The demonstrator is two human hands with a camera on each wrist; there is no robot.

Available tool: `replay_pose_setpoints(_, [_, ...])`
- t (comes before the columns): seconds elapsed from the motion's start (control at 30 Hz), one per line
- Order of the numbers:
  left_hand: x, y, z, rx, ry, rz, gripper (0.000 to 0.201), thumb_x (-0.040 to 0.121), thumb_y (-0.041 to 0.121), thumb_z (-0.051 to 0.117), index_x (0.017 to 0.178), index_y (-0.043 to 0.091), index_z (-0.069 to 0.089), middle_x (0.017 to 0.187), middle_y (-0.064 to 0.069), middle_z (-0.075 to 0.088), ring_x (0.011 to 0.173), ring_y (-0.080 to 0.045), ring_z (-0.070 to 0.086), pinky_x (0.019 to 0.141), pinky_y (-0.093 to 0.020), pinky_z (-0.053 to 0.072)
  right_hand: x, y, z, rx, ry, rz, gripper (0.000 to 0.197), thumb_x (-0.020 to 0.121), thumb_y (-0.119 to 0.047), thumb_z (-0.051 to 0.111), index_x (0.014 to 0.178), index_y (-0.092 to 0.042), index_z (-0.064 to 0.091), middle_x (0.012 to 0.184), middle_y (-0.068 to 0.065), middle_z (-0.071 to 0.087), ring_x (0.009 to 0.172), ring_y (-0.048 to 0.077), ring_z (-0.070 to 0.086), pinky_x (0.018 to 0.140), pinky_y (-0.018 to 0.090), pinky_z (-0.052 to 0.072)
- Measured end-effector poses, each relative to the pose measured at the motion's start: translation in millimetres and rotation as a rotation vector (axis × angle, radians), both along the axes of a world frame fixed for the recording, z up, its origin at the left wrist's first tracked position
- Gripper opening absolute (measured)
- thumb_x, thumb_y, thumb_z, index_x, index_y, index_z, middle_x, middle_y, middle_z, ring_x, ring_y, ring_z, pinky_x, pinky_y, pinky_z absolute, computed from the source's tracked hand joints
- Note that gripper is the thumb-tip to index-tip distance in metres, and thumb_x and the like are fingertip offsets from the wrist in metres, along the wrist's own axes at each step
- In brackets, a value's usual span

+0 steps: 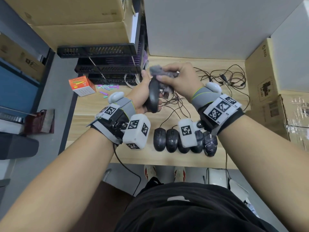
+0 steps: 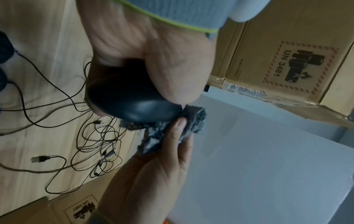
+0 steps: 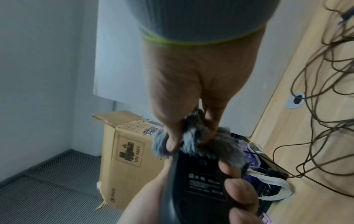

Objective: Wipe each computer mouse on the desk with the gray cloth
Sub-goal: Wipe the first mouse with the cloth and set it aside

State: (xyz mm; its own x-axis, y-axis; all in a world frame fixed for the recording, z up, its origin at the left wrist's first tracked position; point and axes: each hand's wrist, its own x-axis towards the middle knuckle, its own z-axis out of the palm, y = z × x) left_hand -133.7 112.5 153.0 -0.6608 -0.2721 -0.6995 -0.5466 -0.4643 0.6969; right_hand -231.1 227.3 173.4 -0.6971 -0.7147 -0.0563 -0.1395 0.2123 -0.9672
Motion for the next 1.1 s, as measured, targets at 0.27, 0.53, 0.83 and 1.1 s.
replay_pose_setpoints(0.27, [-6,-14,7,-0.010,0.003,0.184,0.089,0.094,0.077,0.019,0.129,0.007,0.063,0.112,-0.019,0.074,0.093,-0.034,0.075,0.077,-0.049,0.061,21,10,-21,-0.063,-0.142,0.039,0.009,0.089,-0.007,0.067,0.094,-0.003,0.074,0.077,0.007,0.070,0.070,0.010,0.062,0.068,0.025,0.052])
replay_pose_setpoints(0.53, [-5,1,13,-0.034,0.009,0.198,0.081,0.096,0.075,0.021,0.112,0.011,0.069,0.091,-0.013,0.078,0.076,-0.031,0.074,0.067,-0.043,0.061,1,-5,-14,0.037,0.105,-0.120,0.014,0.087,-0.016,0.070,0.100,-0.013,0.076,0.087,0.003,0.073,0.081,0.014,0.068,0.076,0.025,0.053])
replay_pose_setpoints(0.83, [1,-15,16,-0.183,-0.085,0.238,0.073,0.098,0.072,0.021,0.098,0.016,0.067,0.096,-0.007,0.076,0.094,-0.028,0.074,0.083,-0.047,0.062,17,-1,-17,0.116,0.185,0.037,0.013,0.073,-0.019,0.083,0.084,-0.018,0.076,0.077,-0.016,0.061,0.073,0.001,0.058,0.072,0.016,0.047])
replay_pose_setpoints(1.1, [-5,-12,16,0.066,0.146,0.173,0.083,0.093,0.079,0.023,0.122,0.013,0.065,0.116,-0.014,0.074,0.092,-0.028,0.074,0.072,-0.042,0.059,7,-9,-6,0.100,0.230,-0.023,0.018,0.071,-0.014,0.077,0.084,-0.023,0.067,0.079,-0.015,0.059,0.067,-0.003,0.055,0.067,0.018,0.044])
